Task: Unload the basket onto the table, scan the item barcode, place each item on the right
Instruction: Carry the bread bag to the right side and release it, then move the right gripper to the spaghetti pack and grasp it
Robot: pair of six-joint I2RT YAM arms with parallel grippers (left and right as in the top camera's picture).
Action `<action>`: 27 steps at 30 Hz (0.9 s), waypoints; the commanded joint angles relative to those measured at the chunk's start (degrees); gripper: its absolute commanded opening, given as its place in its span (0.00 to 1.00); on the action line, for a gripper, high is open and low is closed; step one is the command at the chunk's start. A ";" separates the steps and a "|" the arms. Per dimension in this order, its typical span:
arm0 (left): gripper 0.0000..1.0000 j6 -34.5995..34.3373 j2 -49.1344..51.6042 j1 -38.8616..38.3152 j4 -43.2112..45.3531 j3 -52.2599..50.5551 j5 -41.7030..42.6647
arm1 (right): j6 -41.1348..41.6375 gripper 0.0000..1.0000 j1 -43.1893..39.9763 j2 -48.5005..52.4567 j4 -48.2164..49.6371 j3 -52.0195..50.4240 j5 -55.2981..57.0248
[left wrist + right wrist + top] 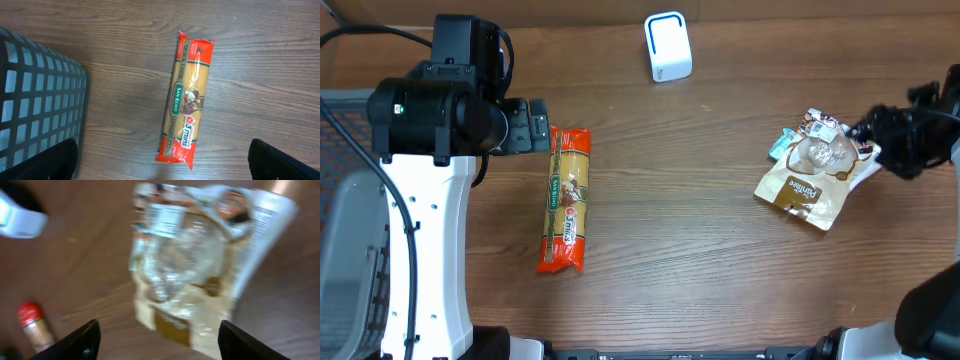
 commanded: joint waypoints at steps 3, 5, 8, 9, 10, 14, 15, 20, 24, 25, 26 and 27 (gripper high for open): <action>1.00 -0.39 -0.24 0.22 0.07 0.04 -0.74 | 1.27 0.83 8.79 -2.73 2.56 1.38 -10.23; 1.00 -0.39 -0.24 0.22 0.07 0.04 -0.74 | 1.84 0.93 13.38 -2.62 5.20 0.15 -11.21; 1.00 -0.39 -0.24 0.22 0.07 0.04 -0.76 | 3.13 1.00 21.57 -1.62 10.93 -1.31 -11.87; 1.00 -0.39 -0.24 0.22 0.07 0.04 -0.76 | 4.02 1.00 23.63 -1.18 12.59 -1.70 -11.93; 1.00 -0.39 -0.24 0.22 0.07 0.04 -0.74 | 5.53 1.00 25.94 -0.76 14.51 -2.08 -11.91; 1.00 -0.42 -0.24 0.22 0.11 0.04 -0.57 | 10.36 1.00 35.85 2.19 23.30 -3.48 -11.87; 1.00 -0.39 -0.24 0.22 0.13 0.04 -0.52 | 11.61 1.00 38.42 3.45 25.59 -3.50 -11.89; 1.00 -0.44 -0.24 0.22 3.56 0.04 -0.22 | 19.17 1.00 47.76 9.77 34.95 -3.50 -8.17; 1.00 -0.37 -0.24 0.22 5.42 0.04 -0.35 | 21.57 0.99 54.12 15.76 43.10 -3.50 -7.32; 1.00 -0.39 -0.24 0.22 5.64 0.04 -0.33 | 22.58 0.99 54.95 16.63 43.82 -3.50 -6.47; 1.00 -0.35 -0.24 0.22 5.66 0.04 -0.35 | 23.65 0.99 56.11 17.88 44.72 -3.48 -5.01; 1.00 -0.37 -0.24 0.24 5.68 0.04 -0.31 | 24.37 0.98 57.13 19.02 45.48 -3.50 -4.04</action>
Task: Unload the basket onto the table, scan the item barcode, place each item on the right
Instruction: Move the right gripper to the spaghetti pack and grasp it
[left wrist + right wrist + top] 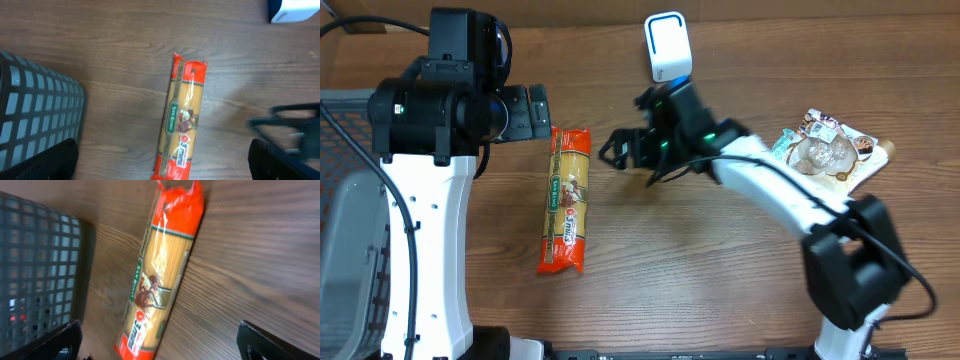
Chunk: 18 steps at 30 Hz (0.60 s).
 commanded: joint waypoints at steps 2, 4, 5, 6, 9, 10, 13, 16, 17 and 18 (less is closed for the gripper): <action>1.00 -0.37 -0.24 0.48 0.48 0.09 -0.31 | 4.81 0.97 4.20 4.92 3.19 -0.31 4.02; 1.00 -0.37 -0.24 0.98 0.52 0.26 -0.28 | 5.60 0.95 5.62 6.97 4.70 -0.31 4.20; 1.00 -0.39 -0.24 1.42 0.57 0.31 -0.17 | 5.86 0.94 6.29 8.00 5.55 -0.31 4.22; 1.00 -0.37 -0.24 1.73 0.57 0.33 0.09 | 5.86 0.94 6.71 8.72 6.12 -0.31 4.24; 1.00 -0.37 -0.24 3.50 0.48 0.35 0.76 | 8.07 0.87 8.22 11.08 8.79 -0.31 5.38; 1.00 -0.37 -0.24 4.02 0.44 0.35 0.79 | 8.81 0.85 8.57 11.63 9.51 -0.31 5.60; 1.00 -0.37 -0.24 5.38 0.39 0.35 0.76 | 10.32 0.81 9.68 13.18 11.74 -0.31 5.70; 1.00 -0.37 -0.24 6.21 0.39 0.33 0.74 | 10.45 0.79 10.88 15.04 13.60 -0.31 5.70; 1.00 -0.37 -0.24 6.21 0.39 0.33 0.74 | 10.58 0.77 11.39 15.80 14.49 -0.31 5.68; 1.00 -0.37 -0.24 6.21 0.39 0.33 0.74 | 10.60 0.76 11.80 16.55 15.28 -0.31 5.73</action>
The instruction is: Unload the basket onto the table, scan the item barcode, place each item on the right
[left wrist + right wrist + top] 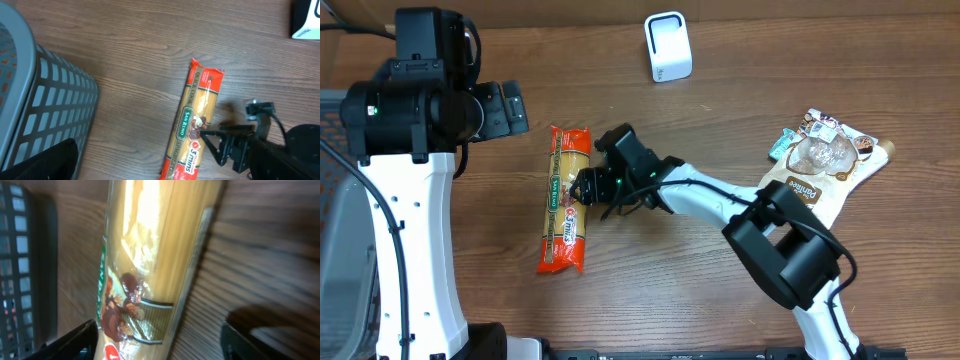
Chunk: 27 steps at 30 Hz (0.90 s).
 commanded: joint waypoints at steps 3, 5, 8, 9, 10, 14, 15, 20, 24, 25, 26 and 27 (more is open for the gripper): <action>1.00 -0.37 -0.24 0.26 0.04 0.28 0.26 | 3.80 0.74 2.73 4.81 3.85 -0.15 1.11; 1.00 -0.37 -0.24 0.28 0.04 0.28 0.26 | 6.73 0.70 3.43 6.99 6.16 -0.15 1.14; 1.00 -0.37 -0.24 0.28 0.04 0.28 0.26 | 7.37 0.29 3.78 8.63 6.49 -0.26 1.07; 1.00 -0.37 -0.24 0.28 0.04 0.28 0.26 | 7.37 0.19 3.78 8.63 6.32 -0.24 0.87; 1.00 -0.37 -0.24 0.26 0.04 0.28 0.26 | 7.34 0.13 3.67 8.63 6.34 -0.24 0.70; 1.00 -0.37 -0.24 0.28 0.04 0.28 0.26 | 6.45 0.04 2.43 8.59 6.60 -0.22 -2.69; 1.00 -0.37 -0.24 0.28 0.04 0.28 0.26 | 6.16 0.04 1.88 8.59 6.60 -0.22 -3.87; 1.00 -0.37 -0.24 0.28 0.04 0.28 0.26 | 2.58 0.04 -2.14 6.56 6.60 -0.22 -12.24; 1.00 -0.37 -0.24 0.26 0.04 0.28 0.26 | -3.80 0.04 -7.48 0.63 1.42 -0.22 -14.82; 1.00 -0.37 -0.24 0.26 0.04 0.28 0.26 | -6.67 0.04 -8.96 -1.79 -1.60 -0.22 -14.56; 1.00 -0.37 -0.24 0.28 0.04 0.28 0.26 | -9.40 0.04 -10.25 -4.33 -5.40 -0.20 -13.29; 1.00 -0.37 -0.24 0.28 0.04 0.28 0.26 | -11.61 0.04 -11.19 -6.58 -9.20 -0.13 -11.10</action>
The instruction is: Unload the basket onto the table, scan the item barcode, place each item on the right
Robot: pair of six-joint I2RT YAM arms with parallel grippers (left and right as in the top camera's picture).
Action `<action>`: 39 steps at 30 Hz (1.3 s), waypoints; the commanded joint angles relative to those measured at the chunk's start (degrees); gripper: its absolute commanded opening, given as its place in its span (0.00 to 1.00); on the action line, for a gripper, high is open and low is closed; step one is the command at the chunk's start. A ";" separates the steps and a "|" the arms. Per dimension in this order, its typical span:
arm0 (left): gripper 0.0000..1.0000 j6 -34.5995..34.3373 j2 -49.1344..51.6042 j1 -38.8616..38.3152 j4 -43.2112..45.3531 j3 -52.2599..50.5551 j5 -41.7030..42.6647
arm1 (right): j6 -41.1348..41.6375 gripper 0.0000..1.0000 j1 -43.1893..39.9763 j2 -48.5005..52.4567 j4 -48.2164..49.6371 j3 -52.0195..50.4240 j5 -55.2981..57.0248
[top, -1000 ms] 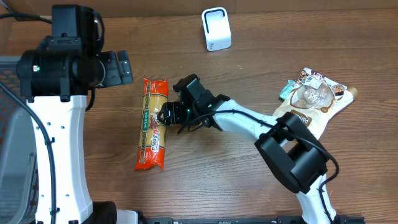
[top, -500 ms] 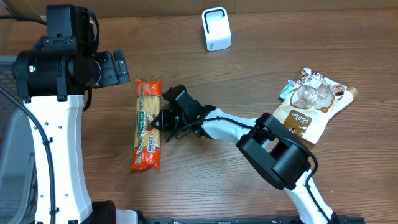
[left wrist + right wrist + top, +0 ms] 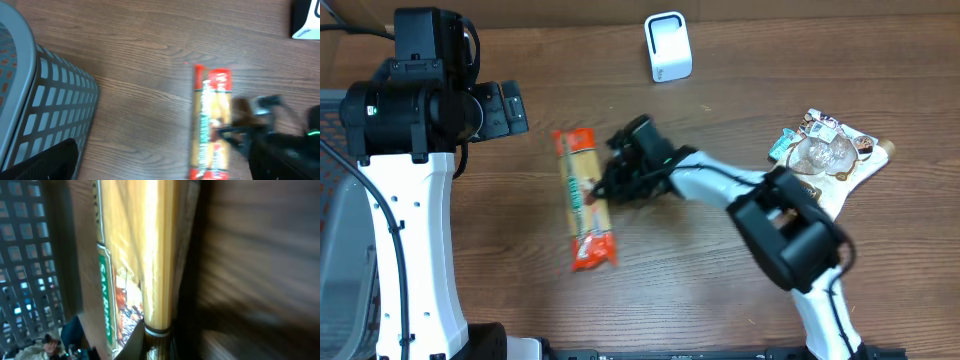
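Note:
The spaghetti pack [image 3: 585,200], orange-red with a yellow window, lies left of centre on the wooden table, slightly tilted and blurred. My right gripper [image 3: 613,183] is shut on its right side; up close the pack [image 3: 155,255] runs between the right gripper's [image 3: 167,340] dark fingers. The white scanner [image 3: 667,47] stands at the back centre. My left gripper [image 3: 510,110] hangs open high above the table, left of the pack [image 3: 212,120], with nothing between the fingers [image 3: 37,160].
A grey mesh basket [image 3: 40,110] stands at the table's left edge, also seen in the overhead view [image 3: 335,260]. A tan and clear snack bag [image 3: 820,165] lies at the right. The scanner's corner [image 3: 306,20] shows at the upper right.
My right gripper has shut on the spaghetti pack. The pack has shifted a little to the right and turned, its lower end now further right. The left arm has not moved.
My right gripper was at the far right by the snack bag, the pack lying alone. Then the right arm reached across to the middle, near the pack. Then its open gripper was at the pack's right edge. Now it grips the pack, which has shifted.

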 commanded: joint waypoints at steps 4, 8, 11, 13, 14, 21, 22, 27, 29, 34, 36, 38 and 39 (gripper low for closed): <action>1.00 -0.37 -0.24 0.24 0.07 0.28 0.24 | -19.74 0.04 -6.67 -18.16 -26.01 1.25 22.86; 1.00 -0.37 -0.24 0.24 0.07 0.28 0.24 | -23.37 0.04 -5.99 -21.46 -40.04 3.23 43.17; 1.00 -0.37 -0.24 0.24 0.07 0.28 0.24 | -23.32 0.04 -3.82 -20.76 -46.64 3.10 54.03; 1.00 -0.37 -0.24 0.24 0.07 0.28 0.24 | -23.30 0.04 -2.27 -19.52 -47.65 3.10 57.05; 1.00 -0.37 -0.24 0.24 0.07 0.28 0.24 | -23.30 0.04 -1.44 -18.75 -47.65 3.10 58.03; 1.00 -0.37 -0.24 0.24 0.07 0.28 0.24 | -23.34 0.06 8.24 -9.27 -46.34 3.10 52.92; 1.00 -0.37 -0.24 0.24 0.07 0.28 0.24 | -23.32 0.07 9.66 -9.03 -46.29 3.10 51.76; 1.00 -0.37 -0.24 0.24 0.07 0.28 0.24 | -22.91 0.48 17.20 -9.29 -46.64 5.73 50.66; 1.00 -0.37 -0.24 0.24 0.07 0.28 0.24 | -22.88 0.66 19.78 -9.29 -46.69 7.15 49.66; 1.00 -0.37 -0.24 0.24 0.07 0.28 0.24 | -22.43 0.77 22.01 -9.38 -46.99 9.46 49.37; 1.00 -0.37 -0.24 0.24 0.07 0.28 0.24 | -21.94 0.77 20.63 -9.62 -47.89 10.58 49.37; 1.00 -0.37 -0.24 0.24 0.07 0.28 0.24 | -21.79 0.77 18.34 -10.14 -49.20 11.89 49.40; 1.00 -0.37 -0.24 0.24 0.07 0.28 0.24 | -21.79 0.77 16.61 -10.58 -49.99 12.66 49.40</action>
